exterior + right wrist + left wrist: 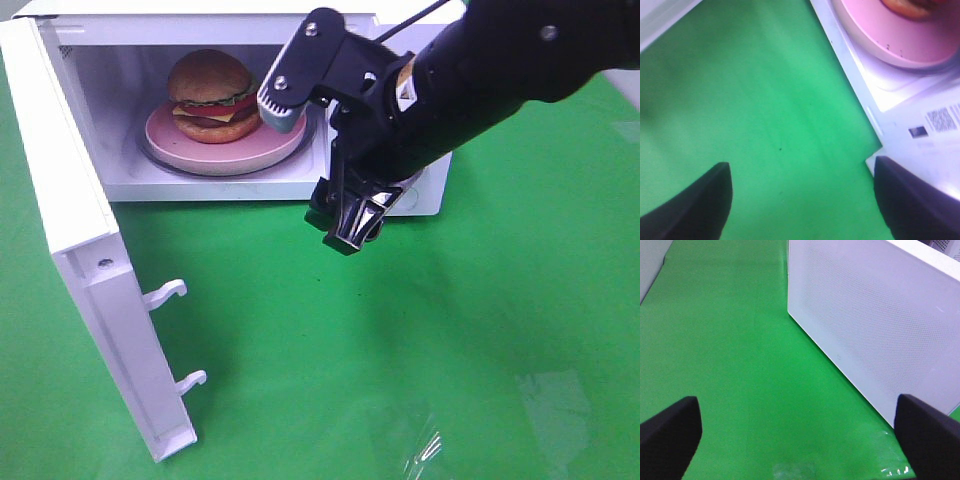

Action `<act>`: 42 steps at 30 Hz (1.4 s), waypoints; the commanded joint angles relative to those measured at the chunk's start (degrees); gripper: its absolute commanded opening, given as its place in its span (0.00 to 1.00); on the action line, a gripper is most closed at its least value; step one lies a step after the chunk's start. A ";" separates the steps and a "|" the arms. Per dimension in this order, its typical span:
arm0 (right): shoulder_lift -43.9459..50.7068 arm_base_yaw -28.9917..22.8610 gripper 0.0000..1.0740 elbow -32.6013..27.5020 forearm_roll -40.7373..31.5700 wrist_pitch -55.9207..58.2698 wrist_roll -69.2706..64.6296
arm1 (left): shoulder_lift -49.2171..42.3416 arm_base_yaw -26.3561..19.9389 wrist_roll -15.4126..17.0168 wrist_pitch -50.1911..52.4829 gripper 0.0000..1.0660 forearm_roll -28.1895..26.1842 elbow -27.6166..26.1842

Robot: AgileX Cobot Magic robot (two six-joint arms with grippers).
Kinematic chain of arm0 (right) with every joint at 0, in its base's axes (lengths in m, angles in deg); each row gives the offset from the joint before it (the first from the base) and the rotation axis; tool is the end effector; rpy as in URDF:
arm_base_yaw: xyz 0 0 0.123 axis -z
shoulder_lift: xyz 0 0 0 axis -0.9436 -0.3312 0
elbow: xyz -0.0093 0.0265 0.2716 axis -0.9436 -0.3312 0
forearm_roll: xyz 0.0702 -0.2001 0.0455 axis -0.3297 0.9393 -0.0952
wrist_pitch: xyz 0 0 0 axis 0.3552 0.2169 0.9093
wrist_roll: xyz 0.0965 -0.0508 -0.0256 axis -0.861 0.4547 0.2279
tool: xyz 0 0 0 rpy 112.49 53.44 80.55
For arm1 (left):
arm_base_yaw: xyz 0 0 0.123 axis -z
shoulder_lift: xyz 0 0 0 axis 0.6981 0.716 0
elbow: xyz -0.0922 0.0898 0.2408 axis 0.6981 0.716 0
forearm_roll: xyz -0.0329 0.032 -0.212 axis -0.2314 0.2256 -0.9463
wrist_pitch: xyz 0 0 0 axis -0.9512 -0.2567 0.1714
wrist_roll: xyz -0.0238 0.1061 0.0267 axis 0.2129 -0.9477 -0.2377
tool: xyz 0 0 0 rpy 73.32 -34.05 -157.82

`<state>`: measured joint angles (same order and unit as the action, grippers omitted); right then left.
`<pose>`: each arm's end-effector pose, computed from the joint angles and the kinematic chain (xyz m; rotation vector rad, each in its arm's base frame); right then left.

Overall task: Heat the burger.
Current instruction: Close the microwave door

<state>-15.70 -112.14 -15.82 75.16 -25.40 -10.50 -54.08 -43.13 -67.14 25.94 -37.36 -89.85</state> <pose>0.2496 0.2120 0.2383 -1.4176 1.9198 0.0042 -0.0091 -0.0091 0.2542 0.0657 2.0354 -0.0997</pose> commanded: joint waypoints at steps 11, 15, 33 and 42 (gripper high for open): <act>18.91 -0.17 0.70 -8.42 -0.52 13.35 -27.85 | -0.80 0.00 0.23 0.63 0.91 0.00 0.17; 23.61 -0.17 0.70 -8.42 -0.29 26.81 -31.28 | -0.80 0.00 0.23 0.63 0.91 0.00 0.17; 41.60 -0.06 0.70 -16.67 -0.29 39.48 -31.00 | -0.80 0.00 0.23 0.63 0.91 0.00 0.17; 54.20 1.83 0.70 -25.90 -0.92 34.84 -31.80 | -0.80 0.00 0.23 0.63 0.91 0.00 0.17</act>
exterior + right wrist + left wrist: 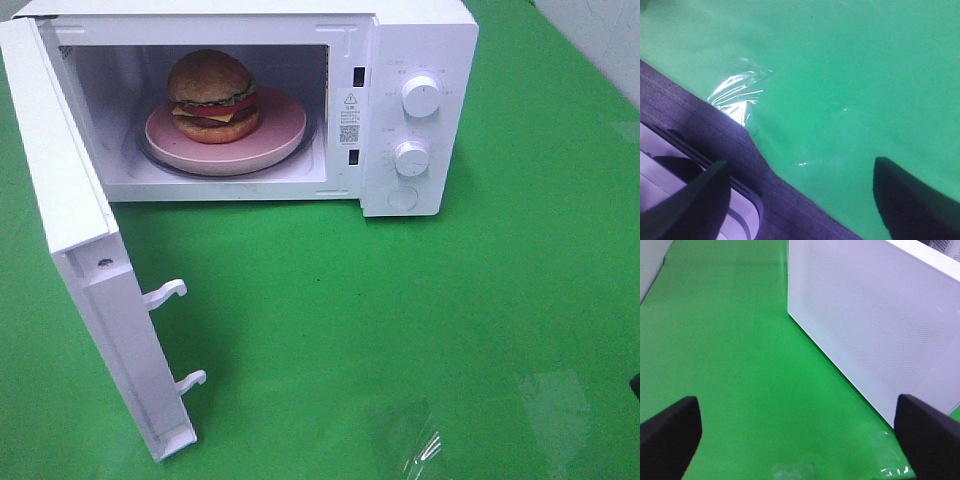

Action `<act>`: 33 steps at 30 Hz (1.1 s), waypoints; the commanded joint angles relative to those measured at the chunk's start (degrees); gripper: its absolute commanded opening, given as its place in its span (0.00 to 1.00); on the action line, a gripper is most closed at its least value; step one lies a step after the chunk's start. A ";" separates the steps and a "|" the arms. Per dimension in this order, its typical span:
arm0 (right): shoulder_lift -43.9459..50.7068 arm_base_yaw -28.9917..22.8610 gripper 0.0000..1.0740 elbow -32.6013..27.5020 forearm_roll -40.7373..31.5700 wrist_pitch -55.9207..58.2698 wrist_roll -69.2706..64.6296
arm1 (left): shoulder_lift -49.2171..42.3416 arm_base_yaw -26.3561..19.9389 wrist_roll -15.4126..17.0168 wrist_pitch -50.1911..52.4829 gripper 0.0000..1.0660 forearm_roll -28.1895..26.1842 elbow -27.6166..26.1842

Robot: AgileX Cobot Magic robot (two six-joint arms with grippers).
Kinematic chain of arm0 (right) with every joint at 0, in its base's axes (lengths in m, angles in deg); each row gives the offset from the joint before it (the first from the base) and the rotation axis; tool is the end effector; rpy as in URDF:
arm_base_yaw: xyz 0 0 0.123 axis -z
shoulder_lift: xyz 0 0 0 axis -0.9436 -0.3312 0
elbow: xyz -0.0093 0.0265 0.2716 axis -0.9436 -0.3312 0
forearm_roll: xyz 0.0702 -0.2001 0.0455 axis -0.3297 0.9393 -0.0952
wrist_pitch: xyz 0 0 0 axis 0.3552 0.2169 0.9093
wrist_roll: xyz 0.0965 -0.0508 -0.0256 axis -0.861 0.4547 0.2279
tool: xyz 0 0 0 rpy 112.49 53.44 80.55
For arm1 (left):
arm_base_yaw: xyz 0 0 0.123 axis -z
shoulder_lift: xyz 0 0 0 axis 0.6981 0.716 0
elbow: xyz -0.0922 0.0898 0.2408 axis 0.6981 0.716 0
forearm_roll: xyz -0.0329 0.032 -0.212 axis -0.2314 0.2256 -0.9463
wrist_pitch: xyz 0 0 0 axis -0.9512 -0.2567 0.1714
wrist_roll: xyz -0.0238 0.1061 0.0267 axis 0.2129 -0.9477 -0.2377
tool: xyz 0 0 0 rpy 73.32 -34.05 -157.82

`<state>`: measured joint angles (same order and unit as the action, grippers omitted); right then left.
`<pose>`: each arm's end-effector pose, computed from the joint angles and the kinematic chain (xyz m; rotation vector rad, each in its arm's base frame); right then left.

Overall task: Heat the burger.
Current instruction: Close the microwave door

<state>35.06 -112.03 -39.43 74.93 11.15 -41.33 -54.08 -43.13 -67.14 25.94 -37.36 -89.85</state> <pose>0.0830 0.0534 0.2661 -0.8111 2.4105 0.1292 -0.0091 -0.0091 0.2542 0.0657 2.0354 -0.0997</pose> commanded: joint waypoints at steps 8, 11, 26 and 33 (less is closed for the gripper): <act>18.79 19.82 0.70 -6.65 -1.72 -3.50 -0.40 | -0.80 0.00 0.23 0.63 0.91 0.00 0.17; 20.40 20.74 0.70 -7.05 -1.78 -3.50 -0.40 | -0.80 0.00 0.23 0.63 0.91 0.00 0.17; 41.20 36.55 0.70 -8.88 -5.21 -2.52 -0.40 | -0.80 0.00 0.23 0.63 0.91 0.00 0.17; 42.57 37.53 0.68 -8.88 -5.10 -2.52 -0.74 | -0.80 0.00 0.23 0.63 0.91 0.00 0.17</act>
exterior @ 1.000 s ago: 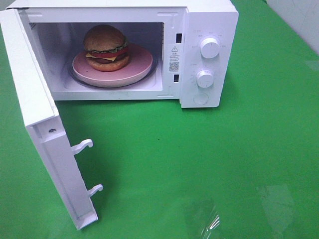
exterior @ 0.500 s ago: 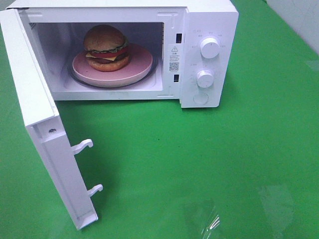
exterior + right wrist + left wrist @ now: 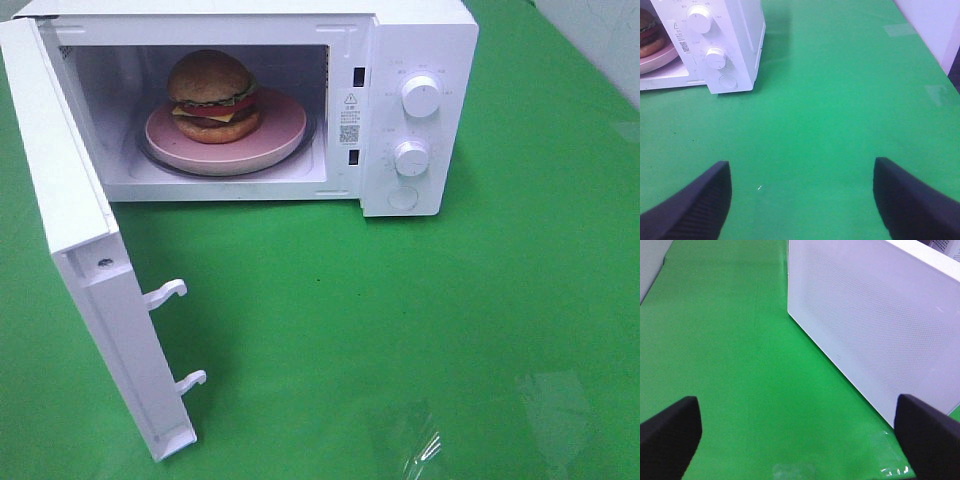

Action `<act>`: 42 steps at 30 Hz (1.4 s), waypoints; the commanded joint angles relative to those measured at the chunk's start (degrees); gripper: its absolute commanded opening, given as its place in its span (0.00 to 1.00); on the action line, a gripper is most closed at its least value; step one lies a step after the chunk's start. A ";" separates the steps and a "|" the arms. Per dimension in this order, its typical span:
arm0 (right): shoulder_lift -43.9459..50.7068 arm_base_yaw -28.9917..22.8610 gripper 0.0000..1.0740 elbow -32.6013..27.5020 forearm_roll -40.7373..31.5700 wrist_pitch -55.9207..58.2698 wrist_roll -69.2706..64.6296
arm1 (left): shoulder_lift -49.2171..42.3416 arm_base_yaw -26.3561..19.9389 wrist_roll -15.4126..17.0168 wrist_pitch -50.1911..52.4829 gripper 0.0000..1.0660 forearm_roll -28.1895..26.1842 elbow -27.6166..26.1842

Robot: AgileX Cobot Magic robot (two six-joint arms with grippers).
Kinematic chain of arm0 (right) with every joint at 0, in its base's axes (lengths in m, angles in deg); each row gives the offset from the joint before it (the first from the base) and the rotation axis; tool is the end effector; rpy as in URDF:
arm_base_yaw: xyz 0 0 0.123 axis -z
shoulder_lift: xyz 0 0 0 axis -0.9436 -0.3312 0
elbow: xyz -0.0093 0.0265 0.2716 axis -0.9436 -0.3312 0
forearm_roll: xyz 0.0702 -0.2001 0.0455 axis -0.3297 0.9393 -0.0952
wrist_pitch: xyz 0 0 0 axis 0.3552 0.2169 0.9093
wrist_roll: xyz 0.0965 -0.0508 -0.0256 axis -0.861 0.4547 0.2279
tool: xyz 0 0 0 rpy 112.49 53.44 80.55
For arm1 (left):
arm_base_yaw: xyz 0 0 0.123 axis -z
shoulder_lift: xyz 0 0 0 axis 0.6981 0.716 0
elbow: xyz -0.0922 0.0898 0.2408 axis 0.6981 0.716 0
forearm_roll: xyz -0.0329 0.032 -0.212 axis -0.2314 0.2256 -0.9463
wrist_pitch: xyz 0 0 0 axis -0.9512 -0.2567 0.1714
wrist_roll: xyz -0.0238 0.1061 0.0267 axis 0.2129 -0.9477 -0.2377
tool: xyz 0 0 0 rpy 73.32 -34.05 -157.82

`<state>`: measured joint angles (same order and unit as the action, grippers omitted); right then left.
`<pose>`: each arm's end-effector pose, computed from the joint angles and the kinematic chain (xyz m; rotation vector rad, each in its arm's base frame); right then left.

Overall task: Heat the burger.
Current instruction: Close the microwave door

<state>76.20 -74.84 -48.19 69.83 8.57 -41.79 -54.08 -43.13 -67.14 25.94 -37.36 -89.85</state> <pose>-0.0001 -0.0062 0.2592 0.0496 1.9445 0.0522 -0.0091 -0.0091 0.2542 0.0657 2.0354 -0.0997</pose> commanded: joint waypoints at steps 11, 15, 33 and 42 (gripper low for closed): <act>1.43 0.34 0.65 -0.11 0.00 0.06 -0.29 | -0.80 0.00 0.23 0.63 0.91 0.00 0.17; 1.43 0.34 0.65 -0.11 0.00 0.06 -0.29 | -0.80 0.00 0.23 0.63 0.91 0.00 0.17; 1.43 0.34 0.65 -0.11 0.00 0.06 -0.29 | -0.80 0.00 0.23 0.63 0.91 0.00 0.17; 1.43 0.34 0.65 -0.11 0.00 0.06 -0.29 | -0.80 0.00 0.23 0.63 0.91 0.00 0.17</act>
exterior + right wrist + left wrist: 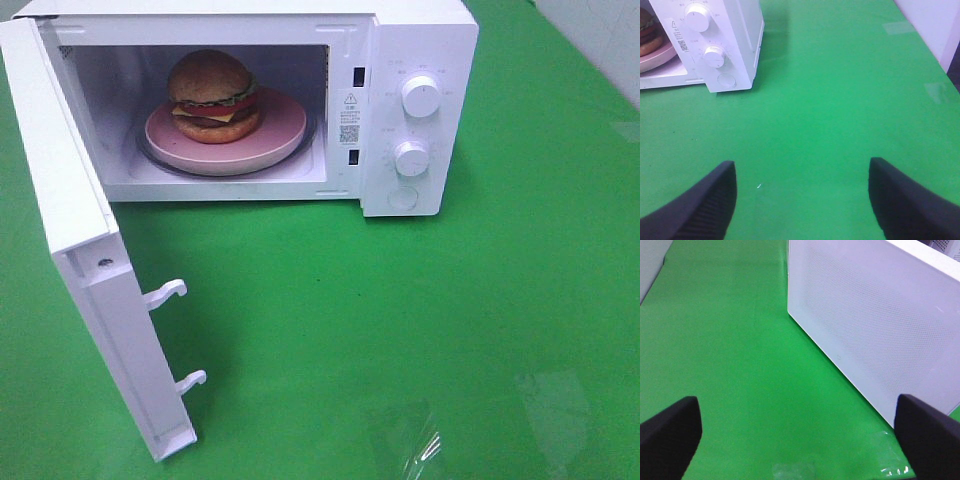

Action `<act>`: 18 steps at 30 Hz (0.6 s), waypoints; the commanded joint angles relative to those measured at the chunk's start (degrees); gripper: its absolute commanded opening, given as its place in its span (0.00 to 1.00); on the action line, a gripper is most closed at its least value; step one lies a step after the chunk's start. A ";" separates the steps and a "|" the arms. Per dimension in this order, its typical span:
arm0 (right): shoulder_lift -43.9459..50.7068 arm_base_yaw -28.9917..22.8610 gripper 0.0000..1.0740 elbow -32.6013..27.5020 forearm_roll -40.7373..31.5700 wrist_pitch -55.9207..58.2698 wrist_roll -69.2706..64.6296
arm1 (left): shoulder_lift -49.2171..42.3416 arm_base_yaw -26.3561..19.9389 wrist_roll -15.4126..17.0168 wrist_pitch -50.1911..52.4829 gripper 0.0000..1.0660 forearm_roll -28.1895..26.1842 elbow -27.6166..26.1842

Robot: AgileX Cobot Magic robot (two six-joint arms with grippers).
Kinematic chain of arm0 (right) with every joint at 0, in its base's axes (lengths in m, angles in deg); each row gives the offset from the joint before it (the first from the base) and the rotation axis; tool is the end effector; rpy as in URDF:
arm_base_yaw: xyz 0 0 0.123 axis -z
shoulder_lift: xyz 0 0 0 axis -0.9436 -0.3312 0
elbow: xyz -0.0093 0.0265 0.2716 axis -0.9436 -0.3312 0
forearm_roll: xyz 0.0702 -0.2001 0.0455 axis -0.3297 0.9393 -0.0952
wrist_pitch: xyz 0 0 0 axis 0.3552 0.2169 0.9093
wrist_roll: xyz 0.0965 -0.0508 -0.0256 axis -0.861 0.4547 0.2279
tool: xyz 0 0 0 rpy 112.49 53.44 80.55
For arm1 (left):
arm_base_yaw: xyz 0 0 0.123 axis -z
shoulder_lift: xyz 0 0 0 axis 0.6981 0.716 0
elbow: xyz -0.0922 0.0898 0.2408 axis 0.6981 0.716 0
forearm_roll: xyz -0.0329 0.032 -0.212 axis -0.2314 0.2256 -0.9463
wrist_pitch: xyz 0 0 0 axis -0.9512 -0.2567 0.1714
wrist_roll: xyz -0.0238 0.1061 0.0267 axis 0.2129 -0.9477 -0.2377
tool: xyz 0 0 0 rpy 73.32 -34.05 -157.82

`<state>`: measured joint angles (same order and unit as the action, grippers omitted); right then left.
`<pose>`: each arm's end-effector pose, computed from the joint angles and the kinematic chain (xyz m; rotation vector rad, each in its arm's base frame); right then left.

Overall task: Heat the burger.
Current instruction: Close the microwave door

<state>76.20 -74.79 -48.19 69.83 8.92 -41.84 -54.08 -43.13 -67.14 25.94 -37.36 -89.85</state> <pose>-0.0004 -0.0063 0.2586 0.0517 1.9505 0.0517 -0.0091 -0.0091 0.2542 0.0657 2.0354 -0.0997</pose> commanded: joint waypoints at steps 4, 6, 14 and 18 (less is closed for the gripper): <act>1.43 0.29 0.65 -0.11 0.00 -0.29 -0.29 | -0.80 0.00 0.23 0.63 0.91 -0.06 0.17; 1.43 0.29 0.65 -0.11 0.00 -0.29 -0.29 | -0.80 0.00 0.23 0.63 0.91 -0.23 0.17; 1.43 0.29 0.65 -0.11 0.00 -0.29 -0.29 | -0.80 0.00 0.29 1.66 0.91 -0.46 -0.63; 1.43 0.29 0.65 -0.11 0.00 -0.29 -0.29 | -0.46 0.00 0.29 4.18 0.89 -0.40 -1.95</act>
<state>76.20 -74.79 -48.19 69.83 8.92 -41.84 -54.08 -43.13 -67.14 28.69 -37.41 -91.22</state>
